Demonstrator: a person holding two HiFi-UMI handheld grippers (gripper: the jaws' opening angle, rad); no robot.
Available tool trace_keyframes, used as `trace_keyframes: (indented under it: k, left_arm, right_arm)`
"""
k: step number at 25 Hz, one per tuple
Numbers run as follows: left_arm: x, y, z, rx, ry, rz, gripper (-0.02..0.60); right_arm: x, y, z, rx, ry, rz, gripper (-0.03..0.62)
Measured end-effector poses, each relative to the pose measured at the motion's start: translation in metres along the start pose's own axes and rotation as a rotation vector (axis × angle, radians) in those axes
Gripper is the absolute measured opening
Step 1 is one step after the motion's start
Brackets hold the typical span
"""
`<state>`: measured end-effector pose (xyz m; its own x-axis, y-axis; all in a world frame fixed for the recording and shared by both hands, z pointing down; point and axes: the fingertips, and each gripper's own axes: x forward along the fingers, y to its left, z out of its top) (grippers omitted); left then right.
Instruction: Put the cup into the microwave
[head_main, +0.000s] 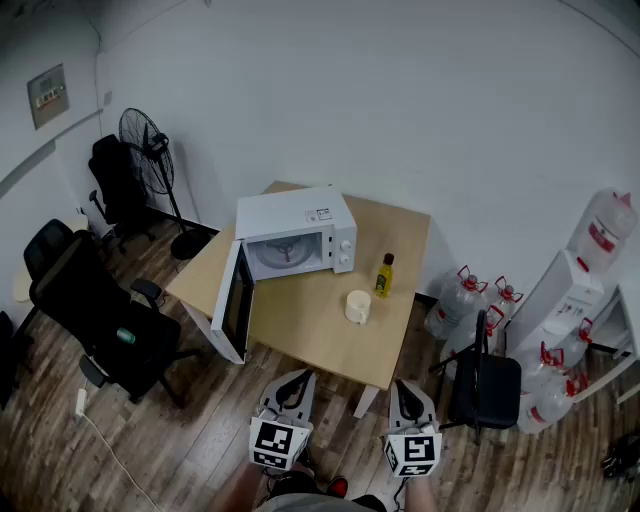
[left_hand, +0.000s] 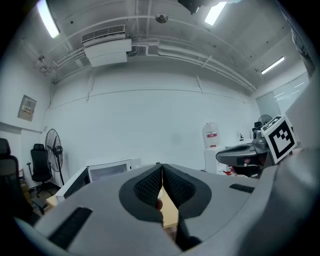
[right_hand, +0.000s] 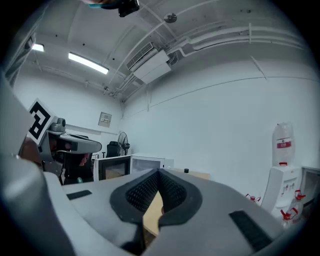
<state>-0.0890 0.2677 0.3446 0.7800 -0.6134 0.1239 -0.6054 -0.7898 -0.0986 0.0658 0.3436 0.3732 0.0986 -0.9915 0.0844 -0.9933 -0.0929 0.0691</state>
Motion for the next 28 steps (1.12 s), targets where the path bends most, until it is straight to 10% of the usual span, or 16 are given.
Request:
trace_keyframes:
  k: [16,28]
  left_arm:
    - [0.026,0.008,-0.004,0.004,0.007,0.012,0.023]
    - [0.151,0.073,-0.034,-0.016,0.074,-0.056,0.023]
  right_arm:
    - [0.029,-0.014,-0.005,0.026,-0.001,0.018,0.017]
    - [0.146,-0.047,-0.031,0.073,0.052,-0.045,0.017]
